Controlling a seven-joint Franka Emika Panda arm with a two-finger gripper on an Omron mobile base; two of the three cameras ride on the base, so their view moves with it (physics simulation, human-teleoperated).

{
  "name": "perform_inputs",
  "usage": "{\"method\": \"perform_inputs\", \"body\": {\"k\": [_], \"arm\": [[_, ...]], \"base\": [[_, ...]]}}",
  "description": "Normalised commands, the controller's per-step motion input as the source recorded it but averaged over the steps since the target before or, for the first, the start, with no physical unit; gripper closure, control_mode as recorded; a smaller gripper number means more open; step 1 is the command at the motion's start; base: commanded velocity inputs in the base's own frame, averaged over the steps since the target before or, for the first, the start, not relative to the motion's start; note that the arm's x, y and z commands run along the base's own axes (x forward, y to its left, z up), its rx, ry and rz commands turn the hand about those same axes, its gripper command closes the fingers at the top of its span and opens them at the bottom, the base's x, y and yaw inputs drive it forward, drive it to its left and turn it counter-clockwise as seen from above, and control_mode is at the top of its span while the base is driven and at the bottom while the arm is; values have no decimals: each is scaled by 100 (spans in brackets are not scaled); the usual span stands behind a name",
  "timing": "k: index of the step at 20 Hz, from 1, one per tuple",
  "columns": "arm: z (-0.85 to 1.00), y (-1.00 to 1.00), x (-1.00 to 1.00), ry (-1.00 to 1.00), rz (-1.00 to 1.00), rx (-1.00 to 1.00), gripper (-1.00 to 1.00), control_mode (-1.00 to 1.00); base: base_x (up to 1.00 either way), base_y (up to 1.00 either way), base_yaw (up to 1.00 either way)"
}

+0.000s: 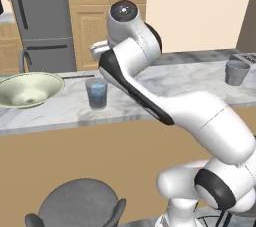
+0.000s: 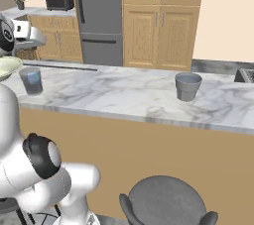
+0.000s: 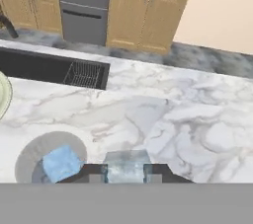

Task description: There are four ice cubes in the ice bowl. Place two ice cubes in each glass of water.

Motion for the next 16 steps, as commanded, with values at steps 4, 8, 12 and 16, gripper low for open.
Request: {"method": "perform_inputs", "body": {"k": [4,8,12,16], "arm": [[37,-100,0,-3,-32,11,100,-100],[33,-100,0,0,-35,12,100,-100],[32,-100,0,3,-28,13,100,-100],[10,-100,1,13,-21,11,100,-100]], "base": [[0,0,0],[0,0,0],[0,0,0],[0,0,0]]}}
